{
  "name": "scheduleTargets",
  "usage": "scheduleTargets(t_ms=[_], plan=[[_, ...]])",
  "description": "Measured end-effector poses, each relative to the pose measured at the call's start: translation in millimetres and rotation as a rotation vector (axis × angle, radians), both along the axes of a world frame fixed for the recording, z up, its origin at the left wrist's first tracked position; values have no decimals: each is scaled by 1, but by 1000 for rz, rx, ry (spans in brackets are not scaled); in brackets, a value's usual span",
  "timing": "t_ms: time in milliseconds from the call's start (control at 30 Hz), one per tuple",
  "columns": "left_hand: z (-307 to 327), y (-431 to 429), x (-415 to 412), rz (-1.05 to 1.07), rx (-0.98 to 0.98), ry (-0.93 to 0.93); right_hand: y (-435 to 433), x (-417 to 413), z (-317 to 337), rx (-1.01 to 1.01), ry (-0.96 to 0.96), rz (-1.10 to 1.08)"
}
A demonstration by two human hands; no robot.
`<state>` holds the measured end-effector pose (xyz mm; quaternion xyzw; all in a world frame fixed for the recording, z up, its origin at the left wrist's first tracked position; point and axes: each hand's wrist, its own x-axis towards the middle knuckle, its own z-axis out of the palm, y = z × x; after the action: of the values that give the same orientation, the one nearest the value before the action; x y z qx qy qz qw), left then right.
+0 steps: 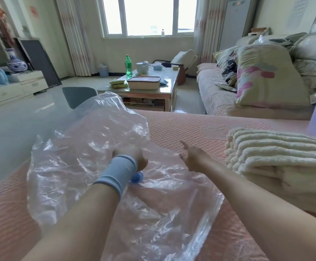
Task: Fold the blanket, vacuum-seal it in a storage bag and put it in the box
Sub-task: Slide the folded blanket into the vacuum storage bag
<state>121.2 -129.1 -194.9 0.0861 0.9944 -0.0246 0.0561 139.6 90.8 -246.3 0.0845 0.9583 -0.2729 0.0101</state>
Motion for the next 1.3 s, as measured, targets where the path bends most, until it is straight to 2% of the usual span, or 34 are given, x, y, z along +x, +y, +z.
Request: scheduleTargets(t_ms=[67,133,167,233,333,400,467,567,633,700,767,833,900,967,1000,1067,1100,1133,1200,1267,1300], plan=[[4,0,-3,-123,127,459,-3,-3,-3,-76,-37,82],[13,-1,-14,-306,259,727,-4,-4,-4,-108,48,114],[17,0,-22,-383,237,727,-3,-3,-3,-123,101,125],[25,5,-32,-440,151,557,-1,-4,2,-116,193,172],[27,3,-46,-263,-21,268,3,-6,14,-123,319,142],[27,-4,-51,-133,-67,198,8,-6,20,-111,416,36],[26,-15,-54,-38,69,309,10,-5,23,-63,477,-84],[28,-17,-51,2,455,758,2,-8,25,0,564,-230],[31,-8,-49,-15,661,840,-8,-11,26,1,655,-280],[33,1,-45,-51,765,707,-13,-12,26,-96,612,-226],[31,5,-37,-103,683,543,-11,-9,25,-137,342,-73],[28,4,-26,-114,435,381,-11,-1,25,-55,127,15],[30,6,-8,-82,101,145,-15,9,25,169,68,68],[29,8,11,-62,-176,-217,-24,22,29,420,68,83],[27,9,22,-16,-249,-449,-29,27,31,493,58,58],[21,9,40,79,-287,-789,-38,38,33,589,-44,27],[17,7,46,99,-284,-840,-41,43,31,603,-127,45],[11,4,48,116,-229,-805,-43,46,28,576,-210,74],[1,1,46,158,-46,-713,-44,53,20,396,-383,145],[-9,1,44,133,40,-824,-39,58,14,164,-452,195],[-13,2,44,89,81,-831,-35,61,14,103,-415,200]])
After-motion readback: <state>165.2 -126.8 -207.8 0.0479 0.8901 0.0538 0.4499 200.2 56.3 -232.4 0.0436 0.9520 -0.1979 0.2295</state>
